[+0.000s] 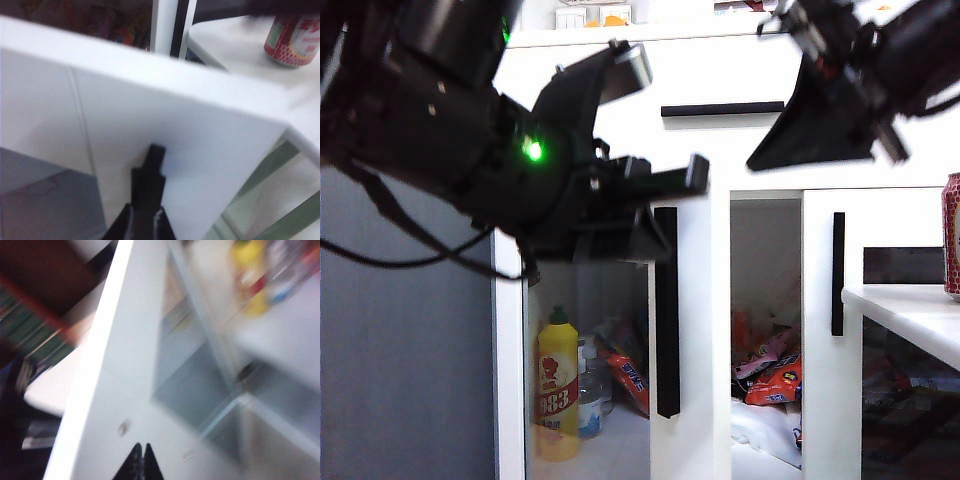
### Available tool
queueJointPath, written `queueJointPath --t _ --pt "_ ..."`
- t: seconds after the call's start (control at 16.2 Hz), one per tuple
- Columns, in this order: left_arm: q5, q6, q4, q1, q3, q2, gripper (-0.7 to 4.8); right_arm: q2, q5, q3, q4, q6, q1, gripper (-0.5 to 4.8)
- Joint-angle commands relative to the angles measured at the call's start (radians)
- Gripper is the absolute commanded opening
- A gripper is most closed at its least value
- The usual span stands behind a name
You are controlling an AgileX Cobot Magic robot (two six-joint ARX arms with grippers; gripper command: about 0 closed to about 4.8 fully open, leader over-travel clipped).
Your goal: Open the left door of the white cabinet, pick up a can of beverage from the table on the right, place it inside the cabinet, and finally close the cabinet door.
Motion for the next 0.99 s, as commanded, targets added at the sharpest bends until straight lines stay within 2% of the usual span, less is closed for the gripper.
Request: queueJointPath --t 0.06,0.19,0.25,0.37,0.62,0.74,0.8,0.87,0.99 --pt "-0.146 -0.006 0.163 0.022 0.017 -0.057 -0.06 0.032 -0.150 0.005 -0.011 0.003 0.003 -0.03" --pt "-0.145 -0.006 0.160 0.022 0.017 -0.063 -0.06 0.032 -0.167 0.004 -0.022 0.003 0.006 -0.03" --pt "-0.147 -0.006 0.156 0.023 0.017 -0.063 -0.06 0.043 -0.138 0.005 -0.021 -0.010 0.005 -0.03" --pt "-0.145 -0.006 0.145 0.023 0.017 -0.070 -0.06 0.065 -0.195 0.005 -0.008 -0.010 0.006 -0.03" --pt "-0.145 -0.006 -0.011 0.023 0.016 -0.231 -0.06 0.070 -0.224 0.005 -0.019 0.007 0.070 -0.03" --pt "-0.145 -0.006 -0.198 0.029 0.017 -0.487 -0.06 0.071 -0.224 0.005 -0.016 0.008 0.110 -0.03" --pt "-0.146 -0.006 -0.235 0.029 0.017 -0.587 -0.06 0.071 -0.200 0.005 -0.007 0.008 0.131 -0.03" --pt "-0.146 -0.006 -0.240 0.029 0.018 -0.718 -0.06 0.072 -0.124 0.005 0.040 0.008 0.182 -0.03" --pt "-0.146 -0.006 -0.241 0.029 0.018 -0.876 -0.06 0.100 -0.061 0.005 0.150 0.023 0.240 -0.03"
